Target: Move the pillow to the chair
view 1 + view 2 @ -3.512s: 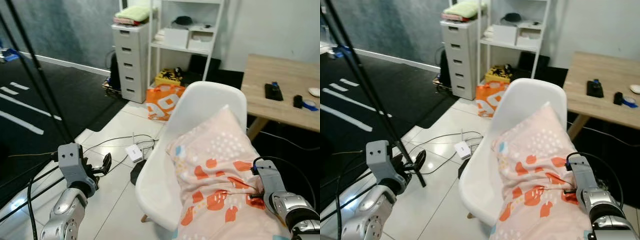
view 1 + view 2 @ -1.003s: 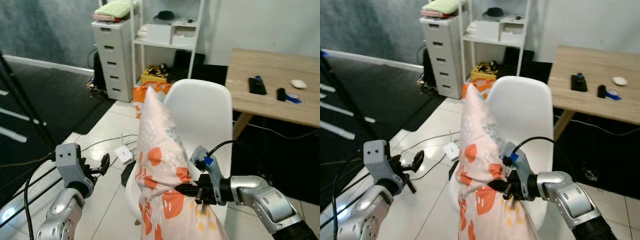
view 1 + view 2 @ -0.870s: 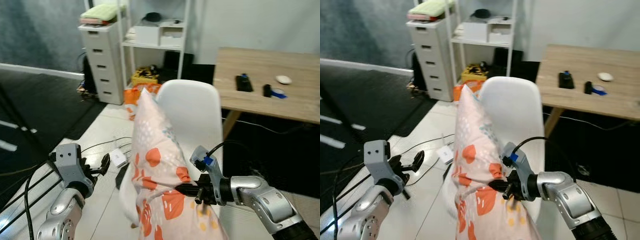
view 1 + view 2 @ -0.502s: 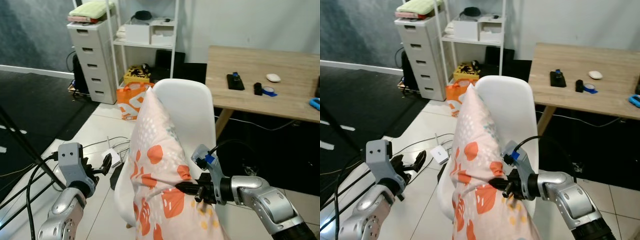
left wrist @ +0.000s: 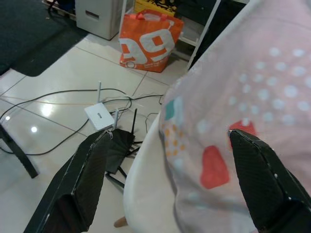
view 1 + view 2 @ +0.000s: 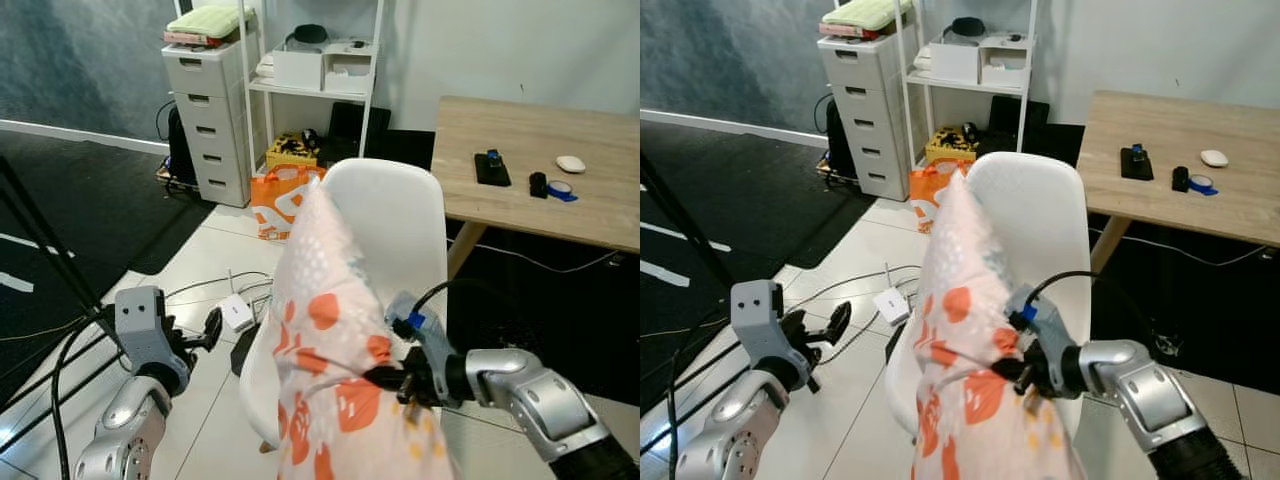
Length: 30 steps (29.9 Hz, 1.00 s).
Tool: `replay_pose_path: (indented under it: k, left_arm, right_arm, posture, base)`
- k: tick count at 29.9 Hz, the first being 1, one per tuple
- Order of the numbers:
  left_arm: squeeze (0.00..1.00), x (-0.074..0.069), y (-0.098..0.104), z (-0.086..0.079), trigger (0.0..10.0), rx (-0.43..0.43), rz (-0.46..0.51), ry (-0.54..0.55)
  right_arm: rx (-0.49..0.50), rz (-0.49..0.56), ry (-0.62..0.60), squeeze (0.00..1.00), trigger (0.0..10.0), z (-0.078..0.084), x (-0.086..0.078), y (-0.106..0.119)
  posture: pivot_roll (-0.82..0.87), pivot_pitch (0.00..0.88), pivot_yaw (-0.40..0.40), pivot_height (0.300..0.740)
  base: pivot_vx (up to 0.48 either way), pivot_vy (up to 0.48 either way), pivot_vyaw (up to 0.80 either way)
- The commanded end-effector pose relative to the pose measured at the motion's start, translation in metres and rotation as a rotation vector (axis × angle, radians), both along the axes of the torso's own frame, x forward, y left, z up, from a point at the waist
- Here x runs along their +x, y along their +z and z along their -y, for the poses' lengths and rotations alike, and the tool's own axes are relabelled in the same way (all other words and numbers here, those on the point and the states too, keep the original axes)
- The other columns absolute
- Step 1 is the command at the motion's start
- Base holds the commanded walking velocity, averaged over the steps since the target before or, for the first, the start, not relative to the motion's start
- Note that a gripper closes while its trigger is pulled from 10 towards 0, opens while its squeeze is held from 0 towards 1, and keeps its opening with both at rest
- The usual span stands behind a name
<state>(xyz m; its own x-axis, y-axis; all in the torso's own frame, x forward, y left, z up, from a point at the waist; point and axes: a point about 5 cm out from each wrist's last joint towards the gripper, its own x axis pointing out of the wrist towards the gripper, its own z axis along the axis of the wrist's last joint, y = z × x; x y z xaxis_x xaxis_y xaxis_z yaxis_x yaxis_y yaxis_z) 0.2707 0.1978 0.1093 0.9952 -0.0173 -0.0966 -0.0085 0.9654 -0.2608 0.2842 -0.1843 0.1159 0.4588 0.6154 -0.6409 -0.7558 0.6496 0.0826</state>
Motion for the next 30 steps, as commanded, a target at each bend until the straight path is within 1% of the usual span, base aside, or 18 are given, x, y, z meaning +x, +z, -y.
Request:
replay_pose_path:
  k: [1,3,4,7,12,15,17,18,19,20,21,22,23,24,25,28,29,30]
  left_arm:
    - [0.00,-0.003,-0.002,-0.004,10.0,0.003,-0.013,0.003]
    - [0.00,-0.003,-0.002,-0.005,10.0,0.001,-0.012,0.004]
    - [0.00,-0.003,-0.002,-0.005,10.0,0.001,-0.012,0.004]
    - [0.00,-0.003,-0.002,-0.005,10.0,-0.001,-0.013,0.004]
    - [0.00,-0.004,-0.002,-0.005,10.0,0.000,-0.013,0.004]
    - [0.00,-0.004,-0.002,-0.005,10.0,0.001,-0.014,0.004]
    - [0.00,-0.005,-0.002,-0.006,10.0,0.002,-0.016,0.006]
    - [0.00,-0.005,-0.002,-0.006,10.0,0.002,-0.016,0.006]
    - [0.00,-0.005,-0.002,-0.006,10.0,0.003,-0.016,0.006]
    - [0.00,-0.005,-0.002,-0.006,10.0,0.003,-0.016,0.006]
    - [0.00,-0.005,-0.001,-0.006,10.0,0.004,-0.016,0.007]
    - [0.00,-0.005,-0.001,-0.006,10.0,0.004,-0.016,0.007]
    - [0.00,-0.006,-0.001,-0.007,10.0,0.004,-0.017,0.007]
    - [0.00,-0.006,-0.001,-0.007,10.0,0.005,-0.018,0.007]
    - [0.00,-0.006,-0.001,-0.007,10.0,0.005,-0.018,0.007]
    - [0.00,-0.007,-0.001,-0.008,10.0,0.008,-0.021,0.005]
    - [0.00,-0.007,-0.001,-0.008,10.0,0.008,-0.021,0.005]
    - [0.00,-0.007,-0.001,-0.008,10.0,0.008,-0.022,0.005]
  right_arm:
    - [-0.037,-0.006,-0.042,0.00,10.0,0.008,0.003,-0.001]
    - [-0.069,-0.013,-0.100,0.00,10.0,0.017,0.007,-0.003]
    - [-0.069,-0.013,-0.100,0.00,10.0,0.017,0.007,-0.003]
    - [-0.104,-0.017,-0.186,0.00,10.0,0.028,0.012,-0.007]
    - [-0.139,-0.014,-0.270,0.00,10.0,0.037,0.017,-0.009]
    - [-0.155,-0.014,-0.296,0.00,10.0,0.041,0.019,-0.010]
    - [-0.217,0.003,-0.430,0.00,10.0,0.060,0.025,-0.012]
    - [-0.217,0.003,-0.430,0.00,10.0,0.060,0.025,-0.012]
    - [-0.242,0.009,-0.503,0.00,10.0,0.070,0.027,-0.012]
    - [-0.242,0.009,-0.503,0.00,10.0,0.070,0.027,-0.012]
    - [-0.268,0.020,-0.589,0.00,10.0,0.082,0.029,-0.013]
    - [-0.268,0.020,-0.589,0.00,10.0,0.082,0.029,-0.013]
    - [-0.288,0.023,-0.676,0.00,10.0,0.094,0.029,-0.014]
    - [-0.299,0.024,-0.728,0.00,10.0,0.102,0.029,-0.014]
    - [-0.299,0.024,-0.728,0.00,10.0,0.102,0.029,-0.014]
    - [-0.325,0.020,-0.895,0.00,10.0,0.127,0.023,-0.019]
    - [-0.325,0.020,-0.895,0.00,10.0,0.127,0.023,-0.019]
    - [-0.331,0.026,-0.936,0.00,10.0,0.134,0.021,-0.020]
  posture:
    - [-0.17,0.070,0.044,0.665]
    - [-0.17,0.071,0.044,0.655]
    - [-0.17,0.071,0.044,0.655]
    - [-0.17,0.072,0.045,0.640]
    - [-0.17,0.075,0.047,0.625]
    - [-0.17,0.078,0.049,0.620]
    - [-0.17,0.079,0.051,0.610]
    - [-0.17,0.079,0.051,0.610]
    - [-0.17,0.081,0.050,0.605]
    - [-0.17,0.081,0.050,0.605]
    - [-0.16,0.082,0.052,0.600]
    - [-0.16,0.082,0.052,0.600]
    - [-0.16,0.083,0.052,0.595]
    - [-0.16,0.083,0.052,0.590]
    - [-0.16,0.083,0.052,0.590]
    - [-0.16,0.086,0.055,0.575]
    - [-0.16,0.086,0.055,0.575]
    - [-0.16,0.086,0.055,0.570]
  base:
    - [0.000,0.000,0.00]
    - [0.000,0.000,0.00]
    - [0.000,0.000,0.00]
    - [0.000,0.000,0.00]
    - [0.000,0.000,0.00]
    - [0.000,0.000,0.00]
    - [0.000,0.000,0.00]
    - [0.000,0.000,0.00]
    - [0.000,0.000,0.00]
    - [0.000,0.000,0.00]
    - [0.000,0.000,0.00]
    - [0.000,0.000,0.00]
    - [0.000,0.000,0.00]
    - [0.000,0.000,0.00]
    - [0.000,0.000,0.00]
    - [0.000,0.000,0.00]
    - [0.000,0.000,0.00]
    - [0.000,0.000,0.00]
